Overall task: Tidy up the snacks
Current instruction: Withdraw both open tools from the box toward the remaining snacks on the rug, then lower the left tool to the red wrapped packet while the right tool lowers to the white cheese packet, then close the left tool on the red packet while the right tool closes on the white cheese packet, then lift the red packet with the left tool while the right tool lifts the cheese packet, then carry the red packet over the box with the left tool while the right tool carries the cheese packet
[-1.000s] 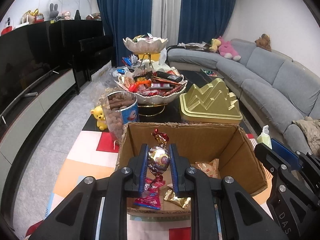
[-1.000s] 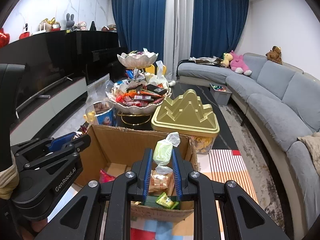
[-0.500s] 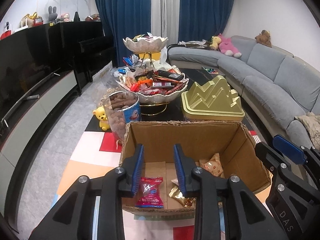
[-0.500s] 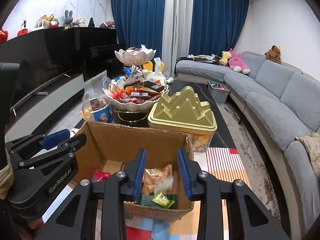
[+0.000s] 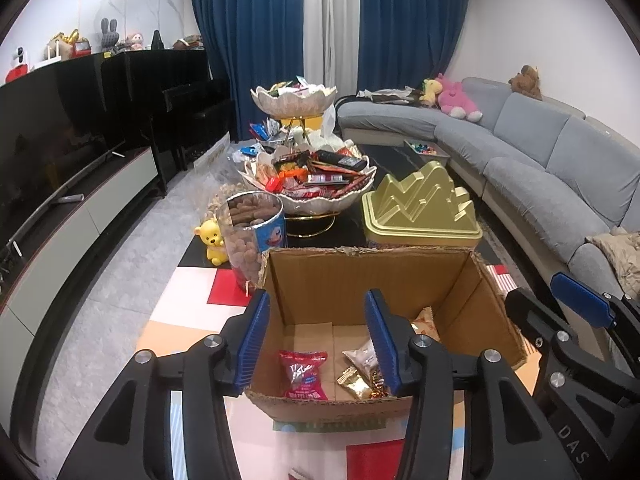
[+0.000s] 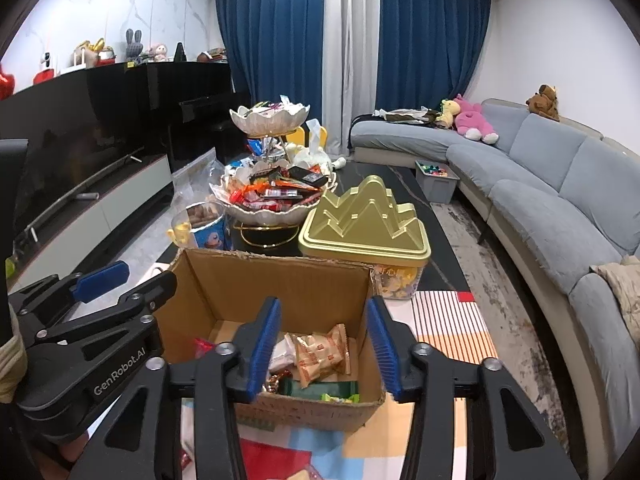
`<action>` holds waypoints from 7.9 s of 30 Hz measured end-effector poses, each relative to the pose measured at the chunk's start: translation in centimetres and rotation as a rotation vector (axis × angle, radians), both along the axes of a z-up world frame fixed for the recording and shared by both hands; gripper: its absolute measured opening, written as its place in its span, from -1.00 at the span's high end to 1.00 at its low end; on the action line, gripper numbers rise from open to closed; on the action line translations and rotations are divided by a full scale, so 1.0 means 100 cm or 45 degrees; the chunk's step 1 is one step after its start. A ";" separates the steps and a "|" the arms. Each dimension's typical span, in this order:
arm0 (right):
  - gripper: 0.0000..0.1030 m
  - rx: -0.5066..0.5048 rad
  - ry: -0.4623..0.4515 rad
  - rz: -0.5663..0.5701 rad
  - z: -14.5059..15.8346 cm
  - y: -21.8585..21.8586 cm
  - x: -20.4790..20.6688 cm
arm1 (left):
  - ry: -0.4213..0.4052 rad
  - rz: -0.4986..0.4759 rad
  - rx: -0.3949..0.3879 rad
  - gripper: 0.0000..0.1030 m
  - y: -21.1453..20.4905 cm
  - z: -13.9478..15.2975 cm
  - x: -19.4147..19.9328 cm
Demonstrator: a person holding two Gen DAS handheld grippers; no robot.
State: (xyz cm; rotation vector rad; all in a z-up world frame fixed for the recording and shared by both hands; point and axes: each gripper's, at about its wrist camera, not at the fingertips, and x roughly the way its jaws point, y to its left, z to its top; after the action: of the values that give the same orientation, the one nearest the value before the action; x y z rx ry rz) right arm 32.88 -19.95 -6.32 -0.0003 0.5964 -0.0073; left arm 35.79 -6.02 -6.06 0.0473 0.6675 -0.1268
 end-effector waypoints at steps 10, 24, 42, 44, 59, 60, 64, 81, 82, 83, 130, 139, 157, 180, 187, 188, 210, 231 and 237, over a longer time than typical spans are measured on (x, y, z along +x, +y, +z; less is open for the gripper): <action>-0.18 0.004 -0.040 0.003 0.019 0.005 -0.025 | -0.062 0.000 0.006 -0.16 0.009 0.024 -0.027; -0.29 0.007 -0.039 -0.007 0.025 0.009 -0.053 | -0.107 0.017 0.041 -0.46 0.025 0.033 -0.062; -0.29 -0.018 0.042 0.005 -0.011 0.017 -0.075 | -0.039 0.023 0.071 -0.50 0.039 -0.003 -0.086; -0.29 -0.025 0.056 0.011 -0.016 0.018 -0.076 | -0.025 0.022 0.074 -0.50 0.041 -0.010 -0.088; -0.49 -0.049 0.180 0.086 -0.071 0.028 -0.080 | 0.118 0.028 0.072 -0.50 0.048 -0.069 -0.096; -0.50 -0.051 0.183 0.090 -0.073 0.028 -0.080 | 0.129 0.028 0.072 -0.50 0.049 -0.074 -0.096; -0.50 -0.055 0.214 0.105 -0.085 0.030 -0.079 | 0.159 0.027 0.069 -0.50 0.050 -0.087 -0.098; -0.50 -0.032 0.345 0.111 -0.143 0.025 -0.068 | 0.245 -0.024 0.121 -0.50 0.042 -0.139 -0.099; -0.50 -0.031 0.354 0.110 -0.147 0.024 -0.067 | 0.251 -0.026 0.122 -0.50 0.043 -0.141 -0.098; -0.50 -0.031 0.359 0.109 -0.149 0.024 -0.066 | 0.258 -0.027 0.124 -0.50 0.042 -0.145 -0.098; 0.44 0.006 0.466 0.155 -0.188 0.026 -0.056 | 0.347 -0.043 0.138 0.58 0.040 -0.185 -0.098; 0.47 0.016 0.425 0.159 -0.173 0.023 -0.057 | 0.326 -0.037 0.127 0.58 0.041 -0.176 -0.103; 0.47 0.009 0.294 0.161 -0.119 0.022 -0.071 | 0.217 -0.014 0.092 0.58 0.040 -0.125 -0.118; 0.47 0.027 0.148 0.146 -0.062 0.020 -0.091 | 0.075 0.000 0.073 0.58 0.037 -0.061 -0.123; 0.47 0.038 0.104 0.138 -0.043 0.017 -0.090 | 0.042 -0.004 0.062 0.58 0.033 -0.043 -0.117; 0.47 0.038 0.097 0.136 -0.040 0.017 -0.090 | 0.035 -0.007 0.062 0.58 0.032 -0.041 -0.116; 0.47 0.041 0.008 0.125 -0.004 0.010 -0.061 | -0.060 -0.060 0.040 0.58 0.012 0.001 -0.072; 0.47 0.051 0.043 0.109 -0.012 0.003 0.001 | -0.026 -0.077 0.035 0.58 0.000 -0.008 -0.005; 0.47 0.055 0.062 0.108 -0.020 0.001 0.017 | -0.011 -0.081 0.034 0.58 -0.004 -0.016 0.014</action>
State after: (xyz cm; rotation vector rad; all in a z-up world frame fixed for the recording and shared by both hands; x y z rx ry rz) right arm 34.63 -19.90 -8.30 0.0162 0.6449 0.0877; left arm 37.17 -6.38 -7.65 0.0950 0.6592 -0.1790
